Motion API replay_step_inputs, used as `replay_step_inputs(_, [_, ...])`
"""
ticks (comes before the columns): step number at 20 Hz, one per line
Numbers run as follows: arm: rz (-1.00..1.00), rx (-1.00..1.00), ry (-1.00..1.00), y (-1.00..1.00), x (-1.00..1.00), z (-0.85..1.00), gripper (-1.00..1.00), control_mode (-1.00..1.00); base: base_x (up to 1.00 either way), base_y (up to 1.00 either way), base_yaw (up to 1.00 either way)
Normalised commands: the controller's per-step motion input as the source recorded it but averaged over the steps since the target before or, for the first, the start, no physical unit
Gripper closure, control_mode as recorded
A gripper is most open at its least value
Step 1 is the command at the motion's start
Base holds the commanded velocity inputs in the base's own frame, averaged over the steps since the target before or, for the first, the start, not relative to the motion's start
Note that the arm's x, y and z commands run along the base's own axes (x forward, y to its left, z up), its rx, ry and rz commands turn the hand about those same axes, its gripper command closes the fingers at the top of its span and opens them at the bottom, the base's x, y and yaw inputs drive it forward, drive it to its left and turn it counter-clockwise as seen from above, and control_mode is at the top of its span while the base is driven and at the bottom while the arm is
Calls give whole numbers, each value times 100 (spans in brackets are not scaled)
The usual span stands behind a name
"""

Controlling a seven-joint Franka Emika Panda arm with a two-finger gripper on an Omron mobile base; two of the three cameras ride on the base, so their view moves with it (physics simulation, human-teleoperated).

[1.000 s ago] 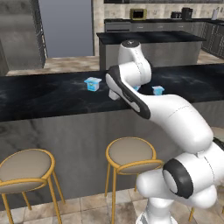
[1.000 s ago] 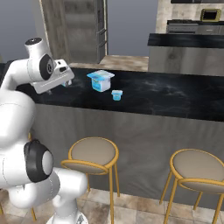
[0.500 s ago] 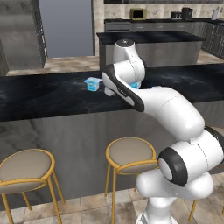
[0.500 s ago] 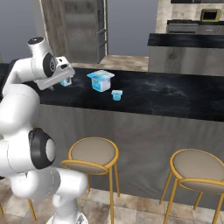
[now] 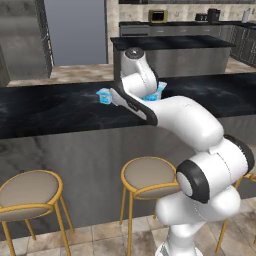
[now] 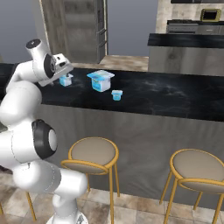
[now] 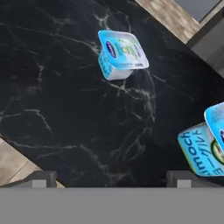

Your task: Stack the yogurt containers by placing the smaller containers on top of the larger containers.

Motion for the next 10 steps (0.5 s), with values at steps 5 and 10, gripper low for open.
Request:
replay_step_inputs(5, [0, 0, -3, 19, 33, 0, -100, -100, 0, 0, 0])
replay_step_inputs(10, [0, 0, 0, 18, 22, 0, -100, -100, 0, 0, 0])
